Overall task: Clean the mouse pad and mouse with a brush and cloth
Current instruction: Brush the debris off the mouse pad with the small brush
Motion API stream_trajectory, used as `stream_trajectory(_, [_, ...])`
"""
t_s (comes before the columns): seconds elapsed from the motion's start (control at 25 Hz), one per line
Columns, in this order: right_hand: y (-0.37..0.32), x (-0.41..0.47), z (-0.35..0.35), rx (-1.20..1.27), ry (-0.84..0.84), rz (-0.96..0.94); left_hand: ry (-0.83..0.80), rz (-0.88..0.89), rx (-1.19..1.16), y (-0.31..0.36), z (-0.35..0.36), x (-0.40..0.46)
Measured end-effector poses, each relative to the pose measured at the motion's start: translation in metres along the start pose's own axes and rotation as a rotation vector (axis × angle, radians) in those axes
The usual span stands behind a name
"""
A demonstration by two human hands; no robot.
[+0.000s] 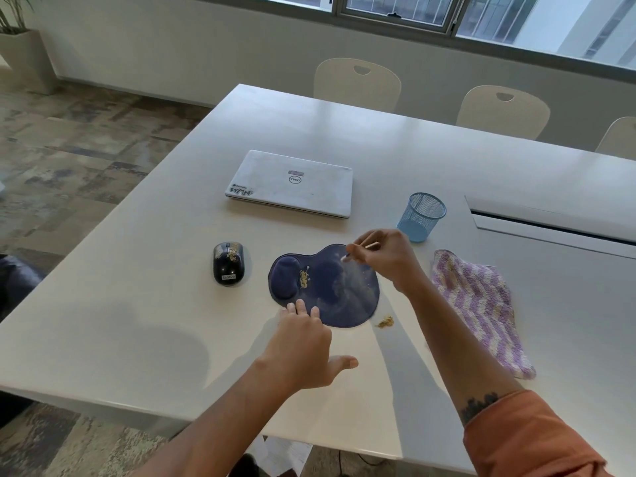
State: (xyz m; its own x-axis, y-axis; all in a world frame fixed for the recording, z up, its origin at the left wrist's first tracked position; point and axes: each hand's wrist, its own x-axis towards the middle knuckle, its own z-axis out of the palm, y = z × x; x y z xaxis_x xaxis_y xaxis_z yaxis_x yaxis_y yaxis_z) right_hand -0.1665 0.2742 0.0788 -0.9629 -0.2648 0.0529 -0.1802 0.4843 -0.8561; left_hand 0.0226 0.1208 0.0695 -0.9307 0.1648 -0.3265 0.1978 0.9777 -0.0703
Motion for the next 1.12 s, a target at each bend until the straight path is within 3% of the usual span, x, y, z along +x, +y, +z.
stream_trajectory(0.24, [0.001, 0.019, 0.025, -0.19, 0.067, -0.143, -0.007, -0.012, -0.022, 0.001, -0.001, 0.0])
stream_trajectory(0.48, [0.014, -0.001, -0.004, -0.439, -0.139, -0.118, -0.011, -0.022, -0.033, 0.002, -0.001, 0.0])
stream_trajectory(0.72, [-0.009, 0.019, 0.015, -0.296, 0.014, -0.192, -0.033, -0.022, -0.049, 0.003, -0.003, 0.001])
stream_trajectory(1.0, [0.015, -0.016, -0.013, -0.452, -0.194, -0.067, -0.031, -0.031, -0.048, 0.003, -0.007, -0.002])
stream_trajectory(1.12, [0.004, -0.011, -0.022, -0.373, -0.206, -0.061, -0.031, -0.017, -0.044, 0.003, -0.006, -0.001])
